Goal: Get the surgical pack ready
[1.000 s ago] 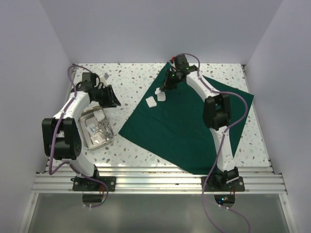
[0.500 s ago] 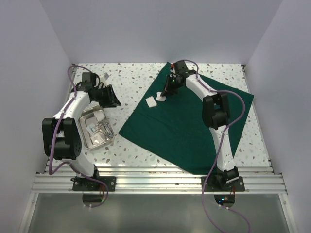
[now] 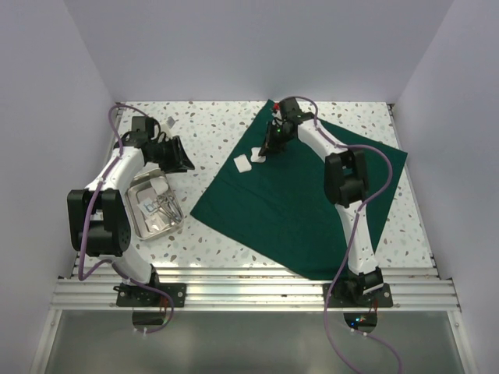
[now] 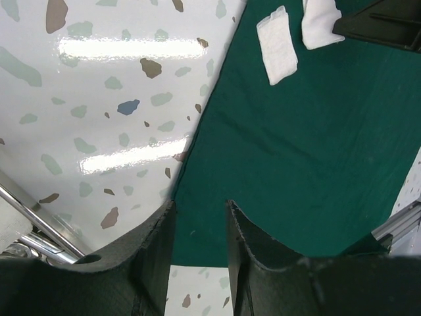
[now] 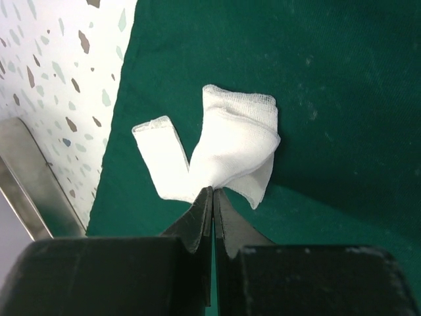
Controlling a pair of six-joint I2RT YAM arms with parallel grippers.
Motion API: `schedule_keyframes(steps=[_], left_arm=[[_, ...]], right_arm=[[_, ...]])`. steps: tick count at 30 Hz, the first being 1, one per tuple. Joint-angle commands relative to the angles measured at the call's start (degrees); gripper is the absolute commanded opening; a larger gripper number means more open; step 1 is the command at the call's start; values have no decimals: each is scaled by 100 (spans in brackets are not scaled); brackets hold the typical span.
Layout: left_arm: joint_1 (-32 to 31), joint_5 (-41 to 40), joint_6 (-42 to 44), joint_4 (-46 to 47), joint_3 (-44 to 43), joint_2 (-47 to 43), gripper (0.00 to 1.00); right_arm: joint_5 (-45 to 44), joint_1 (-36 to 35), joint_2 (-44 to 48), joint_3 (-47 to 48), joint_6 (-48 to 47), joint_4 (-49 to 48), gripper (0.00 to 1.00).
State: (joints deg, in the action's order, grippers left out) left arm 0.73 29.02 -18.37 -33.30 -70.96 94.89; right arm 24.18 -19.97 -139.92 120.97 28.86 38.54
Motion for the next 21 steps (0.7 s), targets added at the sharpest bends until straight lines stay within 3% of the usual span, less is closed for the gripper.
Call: schedule_keyframes(steps=[1,8,21], left_arm=[[23,174,71,262,-94,38,39],[23,192,53,271,-94,47,39],[23,175,70,236,-85,38,39]], right_arm=[[192,28,-18,392,-249,-48,0],[508,10,-18,937,-223,-154,0],[368,72,-176,454,-329,-40,0]])
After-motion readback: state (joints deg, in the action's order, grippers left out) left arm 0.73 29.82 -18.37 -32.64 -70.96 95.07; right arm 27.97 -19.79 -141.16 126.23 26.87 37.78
